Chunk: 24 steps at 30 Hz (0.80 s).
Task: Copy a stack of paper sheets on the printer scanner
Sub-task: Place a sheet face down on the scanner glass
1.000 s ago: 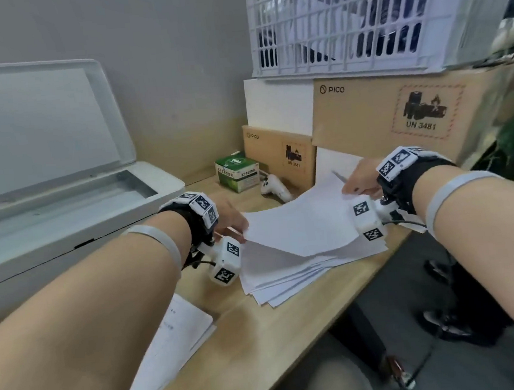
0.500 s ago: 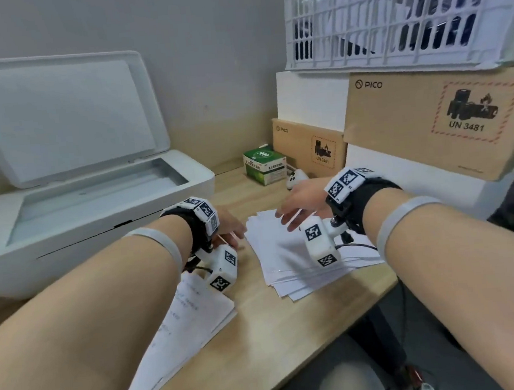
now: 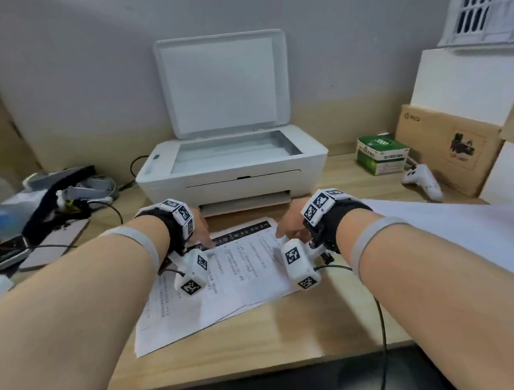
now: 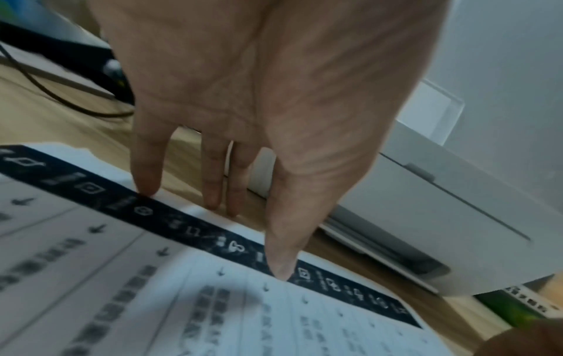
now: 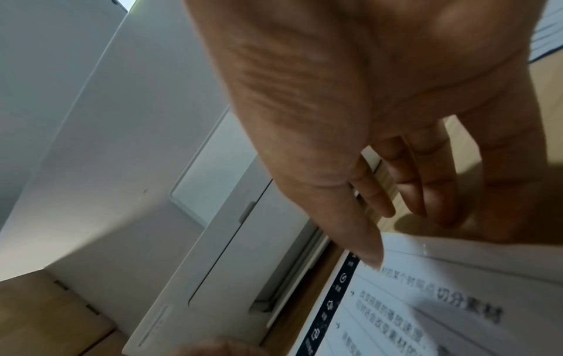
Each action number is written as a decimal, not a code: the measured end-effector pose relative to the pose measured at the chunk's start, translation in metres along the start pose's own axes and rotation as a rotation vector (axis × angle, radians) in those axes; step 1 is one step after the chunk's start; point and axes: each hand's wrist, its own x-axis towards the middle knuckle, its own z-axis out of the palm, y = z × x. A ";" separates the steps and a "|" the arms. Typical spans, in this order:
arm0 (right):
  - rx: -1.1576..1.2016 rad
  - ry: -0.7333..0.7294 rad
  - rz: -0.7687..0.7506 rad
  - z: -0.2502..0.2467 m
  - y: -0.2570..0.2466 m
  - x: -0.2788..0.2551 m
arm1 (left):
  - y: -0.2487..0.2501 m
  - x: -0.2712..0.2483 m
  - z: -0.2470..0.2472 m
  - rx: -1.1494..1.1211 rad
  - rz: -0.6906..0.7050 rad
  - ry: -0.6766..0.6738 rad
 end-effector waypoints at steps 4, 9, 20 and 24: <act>-0.212 0.014 0.054 0.008 -0.011 0.004 | -0.017 0.011 0.016 0.087 -0.053 0.049; -0.278 0.165 0.065 0.014 -0.014 0.026 | -0.023 0.005 0.026 0.002 -0.088 0.116; 0.093 0.211 -0.129 0.004 -0.002 0.016 | -0.045 0.003 0.025 -0.094 -0.070 0.119; 0.120 0.257 -0.217 -0.005 -0.003 0.011 | -0.054 -0.003 0.016 -0.145 -0.095 0.131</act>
